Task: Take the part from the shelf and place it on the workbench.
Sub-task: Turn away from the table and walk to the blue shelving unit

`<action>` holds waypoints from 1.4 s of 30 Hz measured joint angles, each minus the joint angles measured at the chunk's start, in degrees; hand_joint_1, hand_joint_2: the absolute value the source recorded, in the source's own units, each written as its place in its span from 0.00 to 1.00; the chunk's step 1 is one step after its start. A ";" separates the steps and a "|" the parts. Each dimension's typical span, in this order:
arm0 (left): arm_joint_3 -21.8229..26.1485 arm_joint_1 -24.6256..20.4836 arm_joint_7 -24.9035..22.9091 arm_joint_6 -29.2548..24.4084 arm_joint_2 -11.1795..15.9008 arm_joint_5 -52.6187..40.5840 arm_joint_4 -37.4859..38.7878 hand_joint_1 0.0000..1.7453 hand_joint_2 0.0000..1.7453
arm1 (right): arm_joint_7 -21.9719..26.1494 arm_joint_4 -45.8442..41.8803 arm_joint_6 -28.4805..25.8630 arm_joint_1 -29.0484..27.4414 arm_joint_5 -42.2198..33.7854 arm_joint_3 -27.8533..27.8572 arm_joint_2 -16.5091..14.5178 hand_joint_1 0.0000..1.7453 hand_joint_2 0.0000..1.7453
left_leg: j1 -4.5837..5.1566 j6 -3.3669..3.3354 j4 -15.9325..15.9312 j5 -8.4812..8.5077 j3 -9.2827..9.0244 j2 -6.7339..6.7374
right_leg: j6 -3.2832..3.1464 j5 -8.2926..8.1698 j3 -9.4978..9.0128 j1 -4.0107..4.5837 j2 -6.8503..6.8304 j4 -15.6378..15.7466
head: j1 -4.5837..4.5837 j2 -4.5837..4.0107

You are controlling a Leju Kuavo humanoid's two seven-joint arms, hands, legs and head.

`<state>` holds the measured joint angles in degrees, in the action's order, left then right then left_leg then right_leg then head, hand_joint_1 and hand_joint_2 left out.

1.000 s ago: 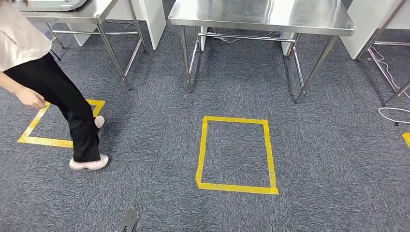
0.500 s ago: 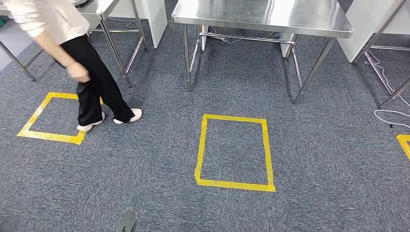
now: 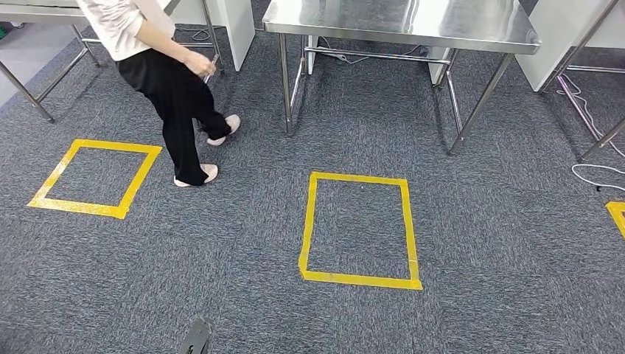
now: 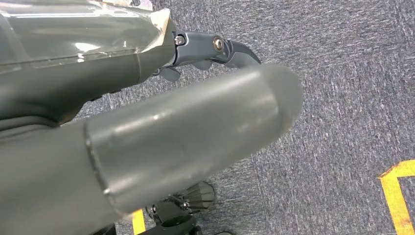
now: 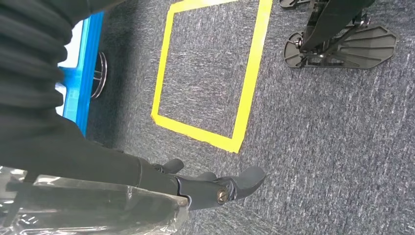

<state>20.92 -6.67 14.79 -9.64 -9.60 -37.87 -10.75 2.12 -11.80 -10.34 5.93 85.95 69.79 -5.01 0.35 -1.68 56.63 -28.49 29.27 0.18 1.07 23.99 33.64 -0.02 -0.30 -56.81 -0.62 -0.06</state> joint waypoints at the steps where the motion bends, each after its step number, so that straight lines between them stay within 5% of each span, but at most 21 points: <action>1: 0.00 0.00 -0.05 -0.04 0.00 0.00 0.00 0.00 0.00 | 0.00 0.00 0.05 0.00 0.09 -0.01 0.00 0.00 0.00 | 0.00 0.00 0.00 0.00 0.01 0.00 | 0.00 0.00 0.02 0.00 0.00 0.00 | 0.00 0.01; 34: 0.12 0.82 0.57 -1.02 -0.26 0.60 0.00 0.00 0.00 | 1.80 0.00 0.95 -0.11 0.95 -1.13 0.41 0.00 0.00 | -0.38 0.10 0.00 0.06 0.06 0.00 | -0.07 -0.04 0.14 0.03 0.00 0.00 | -0.02 0.00; 42: 0.13 1.06 1.92 0.83 0.39 0.08 0.00 0.00 0.00 | 2.37 0.00 3.79 -0.29 1.94 -1.76 0.39 0.00 0.00 | -0.32 -0.31 0.40 0.16 0.43 -0.01 | 0.35 -0.50 0.10 -0.83 -0.02 0.19 | -0.03 -0.01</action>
<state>21.05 -5.61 16.71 -8.81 -9.21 -37.78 -10.75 4.49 -11.80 -6.56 5.64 87.89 68.03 -4.62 0.03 -1.99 57.03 -28.33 29.70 0.17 1.42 23.49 33.74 -0.85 -0.32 -56.62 -0.65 -0.07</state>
